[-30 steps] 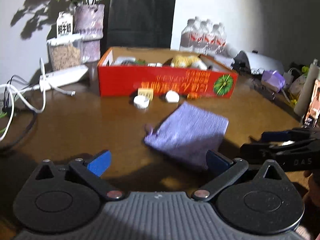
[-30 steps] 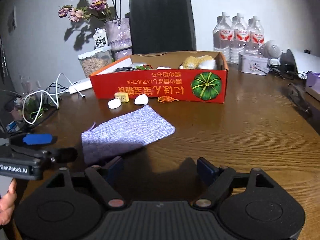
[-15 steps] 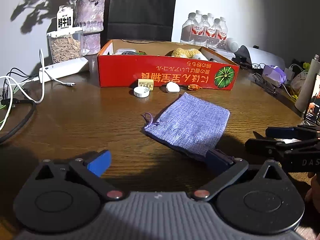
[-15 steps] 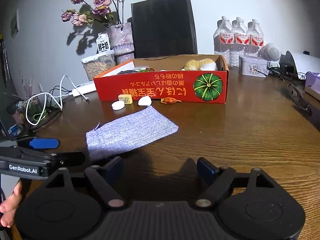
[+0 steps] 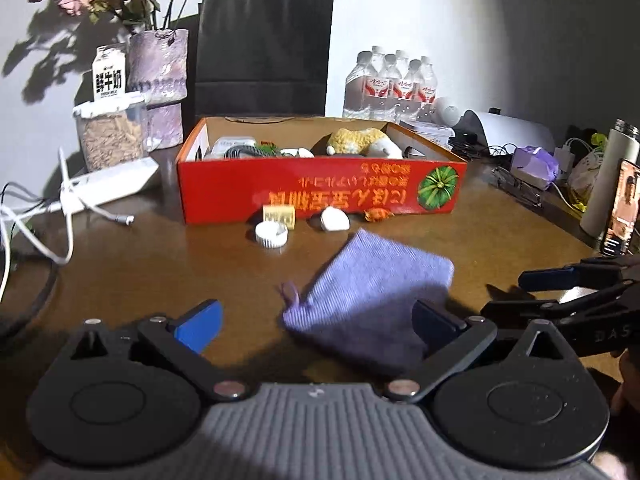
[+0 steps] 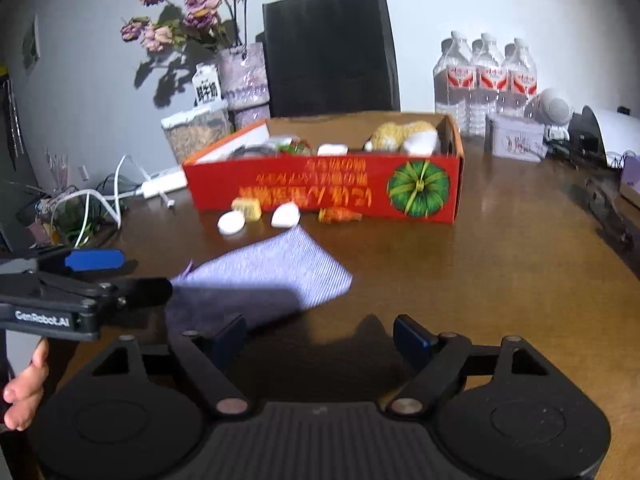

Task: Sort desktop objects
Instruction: 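Withdraw both open tools back over the cloth pouch on the table, then grasp the white round cap with the left tool while the right tool grasps the white oval piece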

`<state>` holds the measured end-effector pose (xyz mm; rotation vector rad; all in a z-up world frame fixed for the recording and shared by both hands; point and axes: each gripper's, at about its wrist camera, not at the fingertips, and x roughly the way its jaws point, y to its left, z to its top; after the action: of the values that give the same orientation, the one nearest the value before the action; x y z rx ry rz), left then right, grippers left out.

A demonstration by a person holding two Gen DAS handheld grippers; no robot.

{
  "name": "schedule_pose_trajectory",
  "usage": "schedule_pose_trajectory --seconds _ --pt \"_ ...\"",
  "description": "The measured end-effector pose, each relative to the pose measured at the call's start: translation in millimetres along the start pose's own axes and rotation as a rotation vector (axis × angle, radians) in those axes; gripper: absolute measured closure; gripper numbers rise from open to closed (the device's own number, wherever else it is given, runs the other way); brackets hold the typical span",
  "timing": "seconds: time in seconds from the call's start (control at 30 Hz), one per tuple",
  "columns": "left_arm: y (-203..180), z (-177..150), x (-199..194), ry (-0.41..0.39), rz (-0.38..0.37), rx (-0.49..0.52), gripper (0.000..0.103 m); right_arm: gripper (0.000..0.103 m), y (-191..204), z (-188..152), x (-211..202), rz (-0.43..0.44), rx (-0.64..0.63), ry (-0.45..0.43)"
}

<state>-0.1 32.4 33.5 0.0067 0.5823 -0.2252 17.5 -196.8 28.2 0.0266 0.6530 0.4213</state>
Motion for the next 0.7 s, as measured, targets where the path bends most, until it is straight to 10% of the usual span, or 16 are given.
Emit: schedule_pose_trajectory --seconds 0.37,0.7 --pt "20 59 72 0.036 -0.020 0.071 0.003 0.031 -10 70 58 0.016 -0.041 0.015" --pt "55 52 111 0.092 -0.062 0.005 0.058 0.045 24 96 129 0.083 -0.094 0.117"
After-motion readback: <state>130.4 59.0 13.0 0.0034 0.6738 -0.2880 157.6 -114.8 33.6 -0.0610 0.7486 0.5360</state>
